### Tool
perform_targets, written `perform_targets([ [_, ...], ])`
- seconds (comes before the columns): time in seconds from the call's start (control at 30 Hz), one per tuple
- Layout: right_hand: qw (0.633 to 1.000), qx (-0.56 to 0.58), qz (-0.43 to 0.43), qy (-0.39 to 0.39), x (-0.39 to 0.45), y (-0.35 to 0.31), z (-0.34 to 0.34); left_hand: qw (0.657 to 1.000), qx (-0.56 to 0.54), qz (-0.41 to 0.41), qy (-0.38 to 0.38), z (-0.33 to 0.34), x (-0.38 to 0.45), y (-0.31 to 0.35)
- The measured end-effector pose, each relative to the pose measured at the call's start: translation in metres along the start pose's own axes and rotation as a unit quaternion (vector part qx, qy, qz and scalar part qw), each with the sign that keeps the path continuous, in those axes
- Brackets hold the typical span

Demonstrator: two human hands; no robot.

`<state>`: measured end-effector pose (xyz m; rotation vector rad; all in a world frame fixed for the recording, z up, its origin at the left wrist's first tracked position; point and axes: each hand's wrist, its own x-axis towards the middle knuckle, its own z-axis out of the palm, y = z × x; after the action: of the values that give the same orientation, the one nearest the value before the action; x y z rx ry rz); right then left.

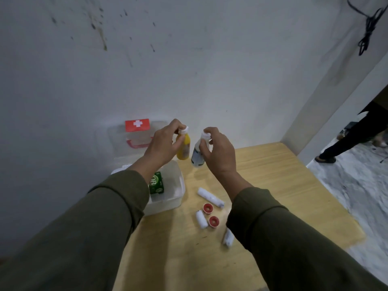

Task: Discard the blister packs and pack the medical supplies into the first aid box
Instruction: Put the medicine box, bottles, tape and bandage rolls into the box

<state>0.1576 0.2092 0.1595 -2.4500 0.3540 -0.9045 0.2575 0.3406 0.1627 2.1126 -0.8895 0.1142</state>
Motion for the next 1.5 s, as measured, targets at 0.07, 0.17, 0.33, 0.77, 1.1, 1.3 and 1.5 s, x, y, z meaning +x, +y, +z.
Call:
perform_targets([
  [0.07,1.000,0.013,0.001,-0.011,-0.005,-0.014,0.006,1.000,-0.010,-0.003,0.001,-0.011,-0.010,-0.007],
  [0.17,0.999,0.032,0.005,-0.033,-0.014,-0.029,0.017,1.000,-0.015,-0.007,-0.008,-0.021,-0.022,-0.017],
  [0.33,0.995,0.057,0.018,-0.079,-0.026,-0.038,0.033,0.999,-0.024,-0.021,-0.029,-0.026,-0.033,-0.033],
  [0.77,0.987,0.031,-0.042,-0.154,-0.042,-0.019,0.063,0.992,-0.034,-0.060,-0.107,-0.012,-0.045,-0.072],
  [1.1,0.981,0.016,-0.041,-0.190,-0.053,-0.005,0.078,0.985,-0.012,-0.069,-0.156,-0.004,-0.049,-0.089],
  [1.3,0.977,0.004,-0.038,-0.209,-0.055,0.001,0.084,0.985,0.004,-0.071,-0.159,0.003,-0.054,-0.091],
  [1.5,0.974,0.014,-0.026,-0.225,-0.055,0.002,0.084,0.988,-0.005,-0.077,-0.135,0.008,-0.059,-0.087],
])
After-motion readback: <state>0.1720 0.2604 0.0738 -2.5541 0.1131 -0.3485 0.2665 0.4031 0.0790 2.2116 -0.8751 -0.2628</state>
